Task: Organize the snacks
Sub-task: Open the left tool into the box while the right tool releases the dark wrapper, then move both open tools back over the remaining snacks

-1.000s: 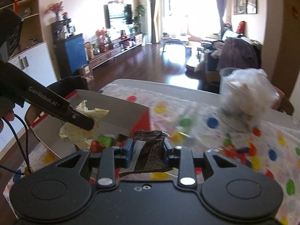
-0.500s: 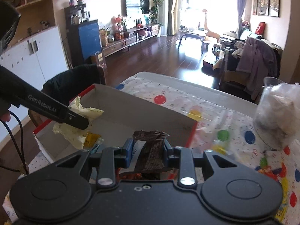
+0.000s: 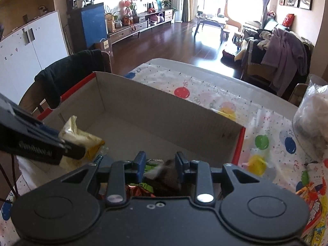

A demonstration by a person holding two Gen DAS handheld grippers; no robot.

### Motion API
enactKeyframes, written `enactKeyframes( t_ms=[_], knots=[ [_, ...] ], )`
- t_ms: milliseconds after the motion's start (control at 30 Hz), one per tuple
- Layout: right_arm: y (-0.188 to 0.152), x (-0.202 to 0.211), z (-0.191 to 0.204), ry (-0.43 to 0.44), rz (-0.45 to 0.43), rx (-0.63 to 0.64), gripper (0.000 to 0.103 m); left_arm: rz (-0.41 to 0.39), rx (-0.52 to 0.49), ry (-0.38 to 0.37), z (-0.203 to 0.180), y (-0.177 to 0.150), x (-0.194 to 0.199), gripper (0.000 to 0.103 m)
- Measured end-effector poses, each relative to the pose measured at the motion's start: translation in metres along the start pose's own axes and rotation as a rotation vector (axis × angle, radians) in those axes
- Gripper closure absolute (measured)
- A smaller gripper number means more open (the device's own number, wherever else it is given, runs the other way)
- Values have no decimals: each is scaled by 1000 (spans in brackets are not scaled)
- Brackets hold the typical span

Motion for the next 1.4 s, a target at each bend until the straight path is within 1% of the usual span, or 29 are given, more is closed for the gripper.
enactKeyframes(
  t_ms=[200,333,400,467,533,733,933,1067,1233,1300,1367,1400],
  knots=[
    [-1,2,0,12,7,-9,72,21,-10,0,-2,-8,-11,70],
    [0,6,-1,19,1,-24,72,13,-9,-8,-4,-11,-10,69],
    [1,11,-1,10,-14,-20,72,-2,-7,-8,-4,-10,-8,65],
    [2,15,0,10,-33,-10,72,-27,-7,-6,-5,-9,-4,50],
    [2,20,0,14,-43,-10,72,-48,-4,-4,-6,-8,-1,44],
    [2,34,-5,44,-66,-31,71,-90,5,-5,-6,-6,16,43],
    [2,55,-12,46,-101,-73,70,-141,-4,-18,-13,-5,39,42],
    [2,74,-16,51,-136,-70,66,-169,-1,-42,-21,-6,55,37],
    [-8,100,-28,64,-163,-105,60,-217,-19,-65,-40,-5,72,37],
    [-13,112,-36,59,-175,-117,56,-235,-37,-82,-52,-5,78,36],
    [-20,124,-46,57,-182,-130,55,-252,-60,-98,-66,-5,83,30],
    [-25,130,-52,54,-184,-134,55,-262,-76,-105,-75,-5,85,30]
  ],
)
Point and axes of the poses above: each gripper's, at about its wrist camera, not at the fingertips, and x roughly against the way its jaws point, z to its left, y to its top, the point moved 4 cm from there along -x, roughly the way its jaws point, and after that the axes turned 6 degrees about -z, right-handed, at the moved point
